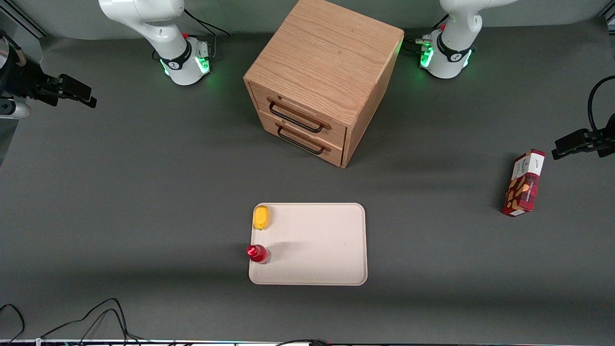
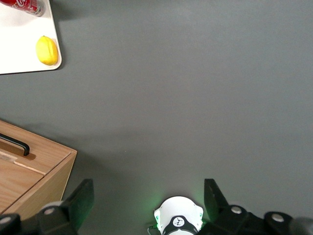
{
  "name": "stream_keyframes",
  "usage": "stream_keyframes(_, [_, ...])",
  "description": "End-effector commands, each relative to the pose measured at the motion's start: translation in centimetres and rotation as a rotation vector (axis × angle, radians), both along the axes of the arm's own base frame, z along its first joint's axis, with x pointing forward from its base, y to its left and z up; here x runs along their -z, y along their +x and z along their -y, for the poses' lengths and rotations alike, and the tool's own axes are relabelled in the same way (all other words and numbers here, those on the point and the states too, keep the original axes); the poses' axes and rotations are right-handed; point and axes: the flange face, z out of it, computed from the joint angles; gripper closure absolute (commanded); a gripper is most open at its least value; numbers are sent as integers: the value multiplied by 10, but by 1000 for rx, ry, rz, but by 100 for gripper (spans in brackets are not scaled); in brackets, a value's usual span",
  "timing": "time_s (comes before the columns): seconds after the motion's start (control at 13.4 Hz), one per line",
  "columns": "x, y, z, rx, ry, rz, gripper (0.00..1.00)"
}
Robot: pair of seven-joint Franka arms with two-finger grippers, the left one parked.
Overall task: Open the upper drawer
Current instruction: 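Lift the right gripper from rest and swing it toward the cabinet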
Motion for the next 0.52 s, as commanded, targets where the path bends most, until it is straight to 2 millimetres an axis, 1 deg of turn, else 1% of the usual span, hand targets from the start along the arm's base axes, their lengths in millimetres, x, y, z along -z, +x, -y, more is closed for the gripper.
stream_keyframes(0.0, [-6, 2, 1, 14, -15, -1, 0])
stream_keyframes(0.22, [-7, 3, 0, 18, -15, -1, 0])
stream_keyframes(0.45, [-13, 2, -4, -4, -2, -3, 0])
